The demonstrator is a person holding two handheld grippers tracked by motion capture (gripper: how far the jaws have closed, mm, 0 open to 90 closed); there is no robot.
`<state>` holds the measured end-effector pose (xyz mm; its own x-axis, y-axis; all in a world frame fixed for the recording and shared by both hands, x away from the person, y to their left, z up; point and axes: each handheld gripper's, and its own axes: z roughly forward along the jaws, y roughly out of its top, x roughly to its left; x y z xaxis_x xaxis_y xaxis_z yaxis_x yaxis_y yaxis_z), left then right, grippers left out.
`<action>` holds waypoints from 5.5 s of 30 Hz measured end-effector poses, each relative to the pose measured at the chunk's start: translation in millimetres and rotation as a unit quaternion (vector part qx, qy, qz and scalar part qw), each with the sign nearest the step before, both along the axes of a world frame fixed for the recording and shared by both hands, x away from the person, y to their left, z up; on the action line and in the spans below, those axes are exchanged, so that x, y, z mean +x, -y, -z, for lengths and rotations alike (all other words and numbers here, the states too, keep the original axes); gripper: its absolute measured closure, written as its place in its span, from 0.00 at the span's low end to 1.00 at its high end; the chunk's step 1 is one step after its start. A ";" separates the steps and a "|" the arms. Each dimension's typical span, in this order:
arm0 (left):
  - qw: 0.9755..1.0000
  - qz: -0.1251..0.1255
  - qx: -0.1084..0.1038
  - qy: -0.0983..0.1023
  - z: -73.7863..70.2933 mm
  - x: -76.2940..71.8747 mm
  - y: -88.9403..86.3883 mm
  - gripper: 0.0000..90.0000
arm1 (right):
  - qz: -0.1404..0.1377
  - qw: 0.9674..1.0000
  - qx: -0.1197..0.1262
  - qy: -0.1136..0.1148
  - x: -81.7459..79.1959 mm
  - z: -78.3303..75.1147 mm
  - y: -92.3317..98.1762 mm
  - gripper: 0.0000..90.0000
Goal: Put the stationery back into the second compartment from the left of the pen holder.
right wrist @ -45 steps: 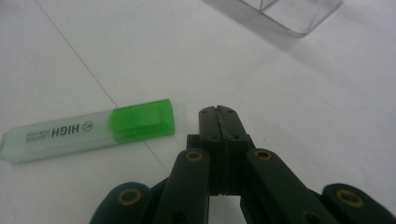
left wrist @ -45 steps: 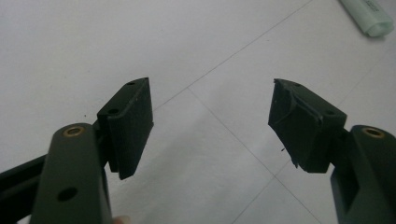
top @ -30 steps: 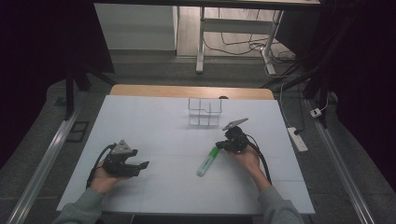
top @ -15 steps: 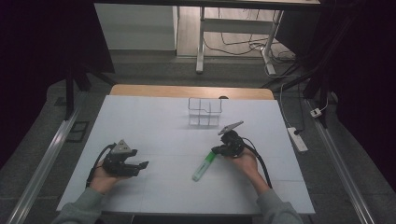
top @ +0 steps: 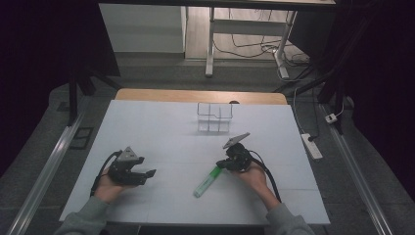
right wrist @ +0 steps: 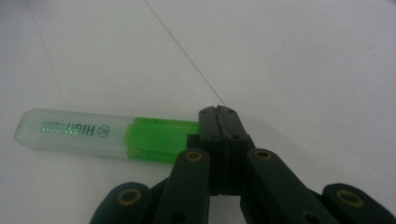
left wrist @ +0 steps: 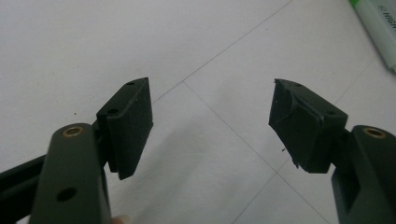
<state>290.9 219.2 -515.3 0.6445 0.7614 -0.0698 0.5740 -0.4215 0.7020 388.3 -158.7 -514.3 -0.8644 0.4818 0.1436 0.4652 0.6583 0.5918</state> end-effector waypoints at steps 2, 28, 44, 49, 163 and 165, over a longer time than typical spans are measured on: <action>1.000 0.000 0.000 0.000 0.1 0.0 0.1 0.33 | -0.001 1.000 -0.002 0.000 -1.6 0.1 -1.2 1.00; 1.000 0.003 0.003 0.001 -2.1 0.7 4.8 0.33 | 0.032 0.998 0.026 0.054 -13.1 -15.5 27.2 1.00; 0.999 0.029 0.014 0.001 -2.6 0.0 17.6 0.33 | 0.119 0.983 0.055 0.132 -56.7 -18.1 117.3 0.48; 0.999 0.045 0.020 -0.010 -4.0 1.5 26.8 0.33 | 0.122 0.981 0.065 0.135 -59.9 -16.3 130.1 0.43; 0.991 0.117 -0.040 0.053 -59.4 36.8 144.2 0.74 | 0.141 0.979 0.061 0.131 -54.7 -12.4 135.8 0.40; 0.991 0.110 -0.050 0.060 -61.4 36.9 140.5 0.74 | 0.142 0.979 0.061 0.131 -54.7 -12.3 136.0 0.40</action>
